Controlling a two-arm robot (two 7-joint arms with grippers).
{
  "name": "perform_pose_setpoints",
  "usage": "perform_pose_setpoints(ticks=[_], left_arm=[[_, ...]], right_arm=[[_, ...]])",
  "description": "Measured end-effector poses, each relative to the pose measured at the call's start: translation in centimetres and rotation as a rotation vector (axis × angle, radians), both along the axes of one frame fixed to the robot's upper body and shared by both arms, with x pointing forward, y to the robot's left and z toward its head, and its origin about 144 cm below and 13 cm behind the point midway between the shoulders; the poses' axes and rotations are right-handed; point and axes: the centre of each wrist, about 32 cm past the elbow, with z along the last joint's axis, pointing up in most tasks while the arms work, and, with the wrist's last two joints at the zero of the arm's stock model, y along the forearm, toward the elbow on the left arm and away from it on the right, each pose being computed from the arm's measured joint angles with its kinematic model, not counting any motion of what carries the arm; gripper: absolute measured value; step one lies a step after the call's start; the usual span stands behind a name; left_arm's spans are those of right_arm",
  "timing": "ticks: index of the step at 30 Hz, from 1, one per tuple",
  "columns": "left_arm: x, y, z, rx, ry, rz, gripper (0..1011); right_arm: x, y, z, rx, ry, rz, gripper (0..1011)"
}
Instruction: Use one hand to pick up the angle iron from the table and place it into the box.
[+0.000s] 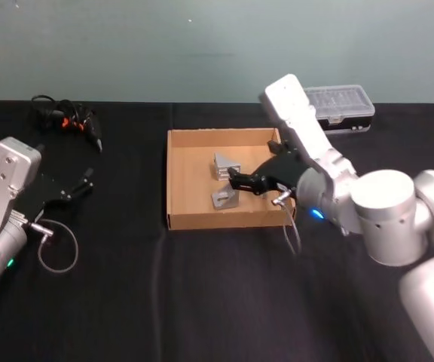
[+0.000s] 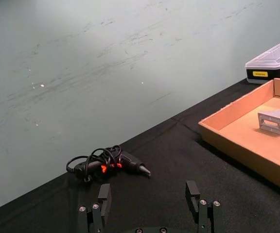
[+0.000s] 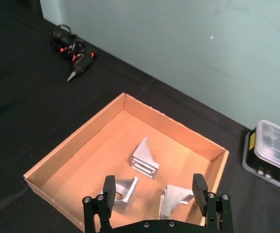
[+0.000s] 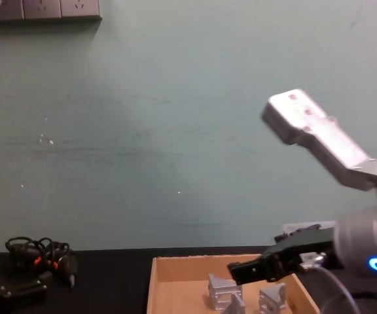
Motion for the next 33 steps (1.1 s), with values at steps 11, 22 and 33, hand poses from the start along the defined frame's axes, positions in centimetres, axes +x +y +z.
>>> perform_pose_setpoints(ticks=[11, 22, 33], left_arm=[[0.0, 0.0, 0.0, 0.0, 0.0, 0.0, 1005], [0.0, 0.0, 0.0, 0.0, 0.0, 0.0, 1005], [0.0, 0.0, 0.0, 0.0, 0.0, 0.0, 1005]], right_arm=[[-4.0, -2.7, -1.8, 0.089, -0.149, -0.011, 1003], [-6.8, -3.9, -4.3, 0.129, -0.305, -0.053, 1003], [-7.4, -4.4, -4.9, 0.158, -0.345, -0.037, 1003]])
